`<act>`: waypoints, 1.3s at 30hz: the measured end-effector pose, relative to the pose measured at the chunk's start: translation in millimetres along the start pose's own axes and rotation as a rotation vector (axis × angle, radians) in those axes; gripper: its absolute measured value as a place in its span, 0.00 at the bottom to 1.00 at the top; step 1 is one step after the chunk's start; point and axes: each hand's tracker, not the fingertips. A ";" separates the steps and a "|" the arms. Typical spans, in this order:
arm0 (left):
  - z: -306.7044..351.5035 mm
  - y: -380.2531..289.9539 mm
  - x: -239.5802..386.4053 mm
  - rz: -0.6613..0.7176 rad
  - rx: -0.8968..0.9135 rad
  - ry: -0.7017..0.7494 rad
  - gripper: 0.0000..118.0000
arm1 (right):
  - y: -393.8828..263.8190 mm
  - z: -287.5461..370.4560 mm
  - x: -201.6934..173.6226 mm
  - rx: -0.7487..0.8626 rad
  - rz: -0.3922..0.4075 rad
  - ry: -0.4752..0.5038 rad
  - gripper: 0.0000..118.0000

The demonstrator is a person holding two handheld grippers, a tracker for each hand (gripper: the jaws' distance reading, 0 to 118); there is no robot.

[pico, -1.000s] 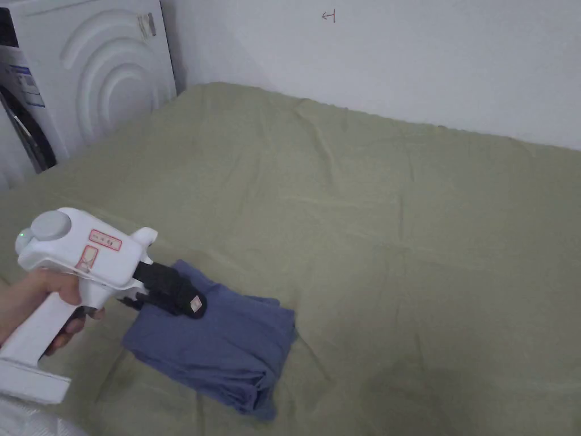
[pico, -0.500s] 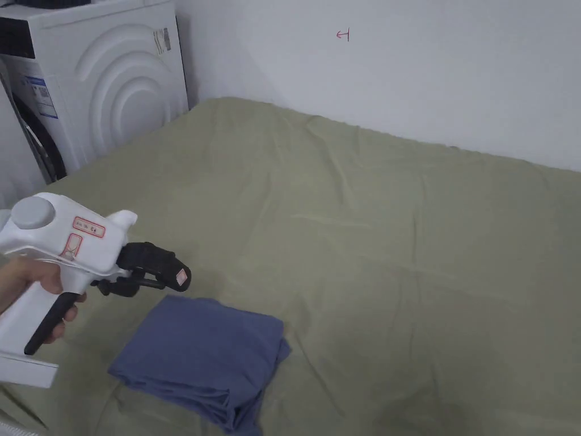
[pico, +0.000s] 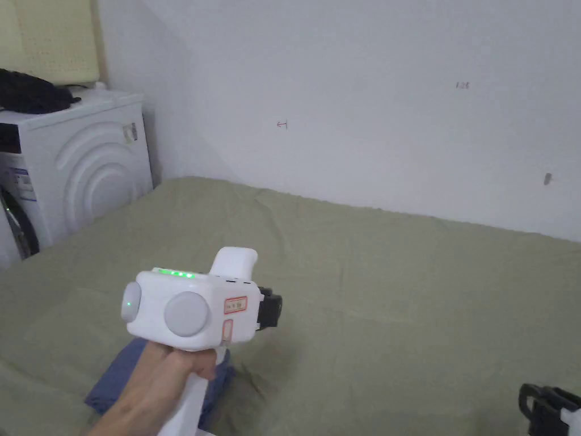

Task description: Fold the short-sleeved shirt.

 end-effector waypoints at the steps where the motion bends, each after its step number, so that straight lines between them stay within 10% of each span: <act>1: 0.2 -3.4 25.2 0.030 0.035 -0.015 0.00 | 4.1 8.5 -0.4 0.026 0.009 -0.036 0.00; 11: 18.5 -16.7 148.1 -0.146 0.326 0.190 0.00 | 14.1 62.4 12.6 0.222 0.100 -0.269 0.00; 27: 33.0 -15.4 138.1 -0.159 0.334 0.227 0.00 | 23.5 76.6 5.1 0.310 0.104 -0.272 0.01; 28: 33.6 -14.6 137.7 -0.156 0.338 0.229 0.15 | 23.7 76.6 6.0 0.317 0.092 -0.275 0.10; 29: 34.0 -14.4 136.2 -0.149 0.346 0.232 0.52 | 23.9 77.2 7.6 0.330 0.079 -0.275 0.35; 30: 33.5 -12.2 133.7 -0.136 0.347 0.225 1.00 | 25.6 77.9 9.3 0.333 0.071 -0.277 0.83; 31: 30.1 -10.6 131.7 -0.122 0.326 0.226 1.00 | 28.7 76.0 12.2 0.307 0.062 -0.285 1.00; 39: 48.6 2.8 145.4 -0.167 0.275 0.313 1.00 | 34.3 73.9 20.9 0.319 0.061 -0.281 1.00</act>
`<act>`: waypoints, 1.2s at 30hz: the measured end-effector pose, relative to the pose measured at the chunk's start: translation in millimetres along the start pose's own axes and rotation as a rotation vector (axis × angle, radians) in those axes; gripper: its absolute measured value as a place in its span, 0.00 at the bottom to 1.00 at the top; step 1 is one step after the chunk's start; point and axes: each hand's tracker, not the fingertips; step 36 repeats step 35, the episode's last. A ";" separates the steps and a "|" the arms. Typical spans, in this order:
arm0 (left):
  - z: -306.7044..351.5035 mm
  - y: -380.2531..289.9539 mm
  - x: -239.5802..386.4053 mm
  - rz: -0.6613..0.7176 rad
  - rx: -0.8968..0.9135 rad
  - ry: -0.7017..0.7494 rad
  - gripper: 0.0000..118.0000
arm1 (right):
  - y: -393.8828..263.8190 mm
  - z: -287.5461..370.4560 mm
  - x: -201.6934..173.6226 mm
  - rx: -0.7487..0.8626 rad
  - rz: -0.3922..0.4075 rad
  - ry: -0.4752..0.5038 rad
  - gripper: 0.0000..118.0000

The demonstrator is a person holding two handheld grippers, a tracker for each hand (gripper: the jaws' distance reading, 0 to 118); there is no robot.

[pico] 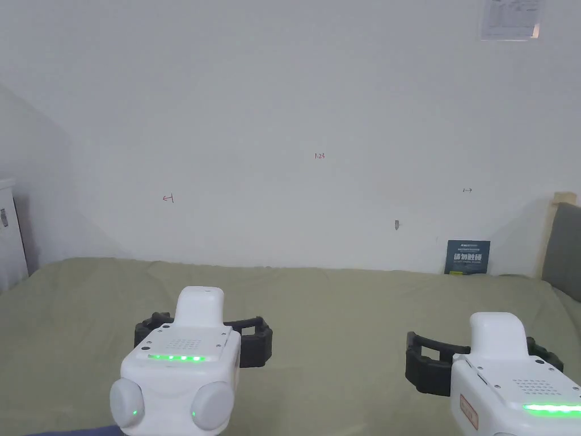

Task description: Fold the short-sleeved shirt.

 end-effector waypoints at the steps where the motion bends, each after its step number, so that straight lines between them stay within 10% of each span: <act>1: 3.2 3.0 -1.3 -0.004 0.012 -0.026 1.00 | 2.3 -2.1 1.1 -0.008 -0.005 0.012 1.00; 36: 3.3 15.5 -5.9 0.130 -0.050 -0.174 1.00 | 12.2 16.3 1.0 0.003 0.010 0.050 1.00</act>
